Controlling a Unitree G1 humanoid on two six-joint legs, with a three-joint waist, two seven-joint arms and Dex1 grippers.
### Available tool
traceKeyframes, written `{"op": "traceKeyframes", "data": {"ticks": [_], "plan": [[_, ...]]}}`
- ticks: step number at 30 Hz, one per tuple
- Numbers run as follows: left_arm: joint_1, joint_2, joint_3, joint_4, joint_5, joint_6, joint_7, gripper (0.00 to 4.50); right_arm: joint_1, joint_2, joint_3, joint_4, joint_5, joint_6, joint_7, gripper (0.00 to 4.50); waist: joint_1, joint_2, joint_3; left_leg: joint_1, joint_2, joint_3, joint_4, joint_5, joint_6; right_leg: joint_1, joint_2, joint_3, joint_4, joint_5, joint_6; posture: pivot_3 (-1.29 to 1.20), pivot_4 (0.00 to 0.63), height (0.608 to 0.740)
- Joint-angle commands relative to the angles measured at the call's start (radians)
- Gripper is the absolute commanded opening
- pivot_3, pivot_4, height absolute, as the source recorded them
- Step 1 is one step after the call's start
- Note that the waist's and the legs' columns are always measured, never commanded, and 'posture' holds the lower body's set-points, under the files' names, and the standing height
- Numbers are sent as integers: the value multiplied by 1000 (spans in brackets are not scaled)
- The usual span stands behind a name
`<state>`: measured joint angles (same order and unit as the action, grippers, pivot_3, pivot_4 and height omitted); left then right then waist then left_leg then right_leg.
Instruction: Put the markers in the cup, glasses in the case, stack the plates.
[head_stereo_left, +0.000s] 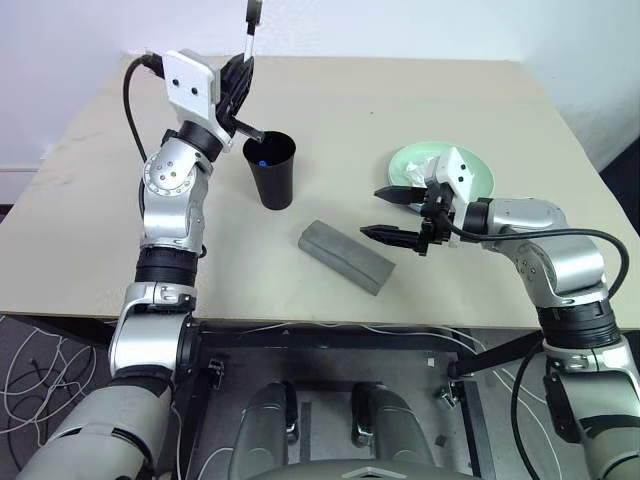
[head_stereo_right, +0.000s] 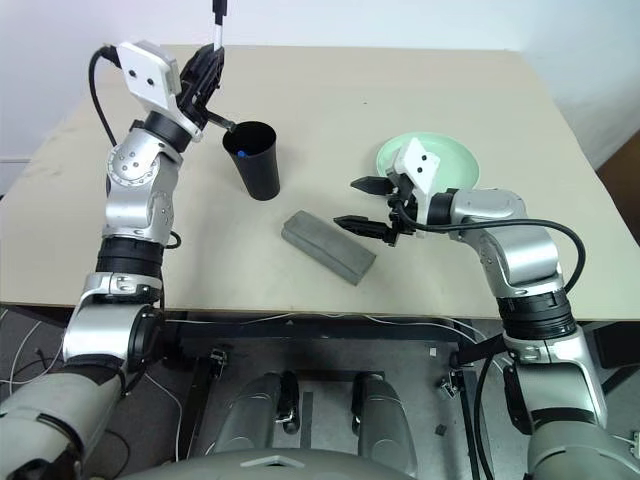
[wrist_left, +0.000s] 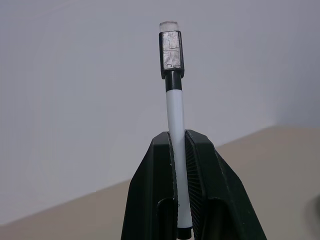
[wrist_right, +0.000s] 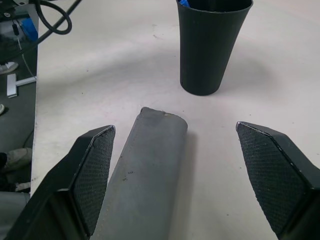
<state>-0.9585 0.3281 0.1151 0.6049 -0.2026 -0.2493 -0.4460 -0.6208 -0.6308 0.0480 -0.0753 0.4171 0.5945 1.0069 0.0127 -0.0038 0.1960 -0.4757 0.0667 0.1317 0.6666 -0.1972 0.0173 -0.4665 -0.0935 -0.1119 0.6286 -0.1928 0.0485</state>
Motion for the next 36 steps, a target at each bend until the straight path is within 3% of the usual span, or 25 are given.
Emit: {"op": "traceKeyframes", "data": {"ticks": [1,12,36], "plan": [[-38,-17,21,25,-28,-44,-38,9,0,-18,-18,-44,2,-13,-6,4093,0,0,0,0,0,0,0,0,0,0,0,0,0,0,0,0,150,713],[8,-25,20,-32,-54,59,-75,9,13,-25,-24,-54,-2,-18,-21,4093,-1,0,0,0,0,0,0,0,0,0,0,0,1,0,0,0,150,713],[11,-42,23,61,-51,22,-120,9,10,-28,-23,-42,-14,-40,-36,4093,-1,0,0,0,0,0,1,0,1,0,0,0,2,0,0,0,150,713]]}}
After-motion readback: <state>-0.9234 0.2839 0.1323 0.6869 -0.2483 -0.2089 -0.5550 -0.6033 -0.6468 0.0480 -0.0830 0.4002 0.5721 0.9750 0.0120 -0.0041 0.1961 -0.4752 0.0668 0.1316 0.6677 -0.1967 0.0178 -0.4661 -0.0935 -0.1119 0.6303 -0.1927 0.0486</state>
